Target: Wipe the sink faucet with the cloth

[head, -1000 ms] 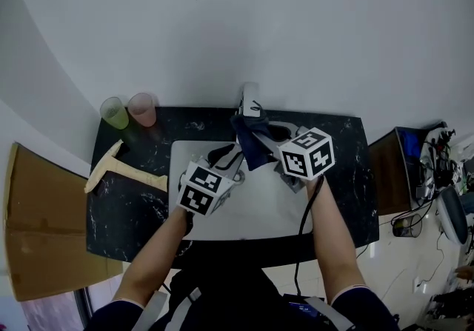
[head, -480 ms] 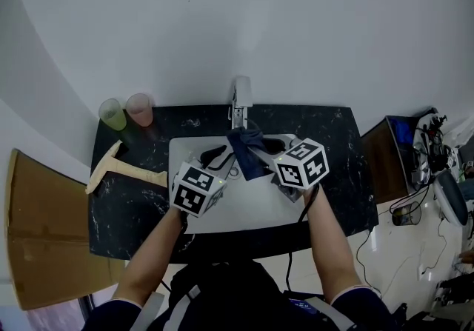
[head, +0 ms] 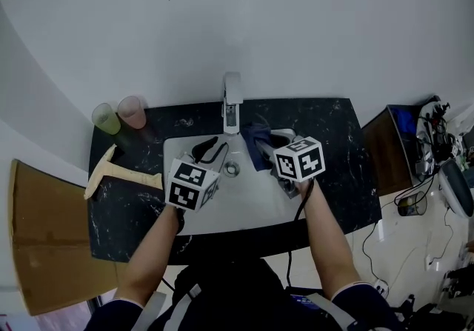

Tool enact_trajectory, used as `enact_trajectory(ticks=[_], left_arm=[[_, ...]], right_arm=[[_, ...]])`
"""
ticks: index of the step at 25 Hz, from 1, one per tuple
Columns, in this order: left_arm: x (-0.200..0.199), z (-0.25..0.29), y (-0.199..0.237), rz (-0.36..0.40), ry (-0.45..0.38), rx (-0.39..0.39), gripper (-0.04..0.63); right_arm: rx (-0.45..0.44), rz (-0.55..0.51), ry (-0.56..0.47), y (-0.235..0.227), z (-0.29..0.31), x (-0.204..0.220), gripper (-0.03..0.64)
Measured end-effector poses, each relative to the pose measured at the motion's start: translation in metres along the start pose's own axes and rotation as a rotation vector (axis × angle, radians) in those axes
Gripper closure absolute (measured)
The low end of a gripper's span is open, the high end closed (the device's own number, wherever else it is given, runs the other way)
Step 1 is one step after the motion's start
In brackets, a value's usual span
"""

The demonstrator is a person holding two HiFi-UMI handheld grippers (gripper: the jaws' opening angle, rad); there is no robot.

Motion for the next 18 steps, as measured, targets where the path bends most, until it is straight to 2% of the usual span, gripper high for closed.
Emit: enact_trajectory(ticks=[4,8,14,18], left_arm=[[-0.007,0.01,0.0,0.003,-0.007,-0.013,0.495],[-0.011,0.015,0.0,0.012,-0.001,-0.025,0.495],[-0.012,0.018,0.0,0.02,0.002,-0.036,0.495],[-0.013,0.018,-0.001,0.027,0.009,-0.042,0.495]], right_arm=[[0.015,0.008,-0.03,-0.017,0.016,-0.02,0.531],[0.012,-0.027,-0.011,-0.029,0.041,-0.039,0.532],[0.03,-0.09,0.086,-0.045,0.079,-0.058,0.531],[-0.017,-0.189,0.194,-0.037,0.099,-0.056,0.532]])
Point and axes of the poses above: the fingertips, and each gripper's own axes: z forward along the fingers, y to its left, x out of its underside, the point moved 7 cm from there along -z, backward along the fingers, and after that the axes turned 5 degrees about z, right-handed, at the moved point
